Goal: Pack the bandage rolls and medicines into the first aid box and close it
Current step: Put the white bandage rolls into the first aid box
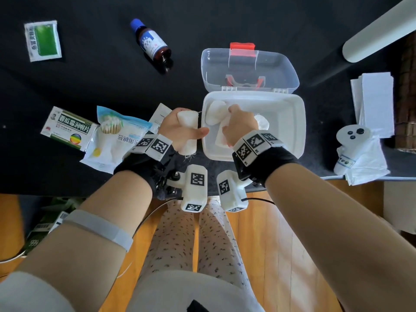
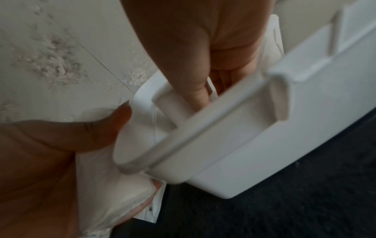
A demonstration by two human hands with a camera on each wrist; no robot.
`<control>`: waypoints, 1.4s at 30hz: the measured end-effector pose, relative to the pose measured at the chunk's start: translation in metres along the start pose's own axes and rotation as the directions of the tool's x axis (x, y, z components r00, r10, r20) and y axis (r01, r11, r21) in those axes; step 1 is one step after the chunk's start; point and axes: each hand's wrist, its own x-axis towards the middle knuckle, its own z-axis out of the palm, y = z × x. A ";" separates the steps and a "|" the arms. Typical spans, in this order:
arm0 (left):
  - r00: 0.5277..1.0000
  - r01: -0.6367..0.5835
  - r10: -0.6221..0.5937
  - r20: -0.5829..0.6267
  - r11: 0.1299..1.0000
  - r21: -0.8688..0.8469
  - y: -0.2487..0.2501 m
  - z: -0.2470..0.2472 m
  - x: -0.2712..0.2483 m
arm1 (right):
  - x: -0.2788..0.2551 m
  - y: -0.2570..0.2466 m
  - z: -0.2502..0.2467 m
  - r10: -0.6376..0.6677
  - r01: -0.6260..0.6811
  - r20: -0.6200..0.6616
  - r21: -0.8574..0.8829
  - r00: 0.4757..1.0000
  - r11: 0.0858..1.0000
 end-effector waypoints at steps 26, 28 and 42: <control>0.989 -0.005 -0.004 -0.148 0.998 -0.061 -0.008 0.005 -0.001 | -0.030 0.008 0.005 -0.204 0.204 -0.021 0.227 0.979 0.952; 0.988 -0.016 0.009 -0.153 0.999 -0.048 -0.005 0.007 -0.001 | -0.031 0.013 -0.002 -0.208 0.209 -0.028 0.241 0.978 0.948; 0.962 -0.271 0.235 -0.139 0.876 -0.399 0.060 0.031 -0.020 | -0.029 0.059 -0.026 0.003 0.017 -0.075 0.261 0.997 0.965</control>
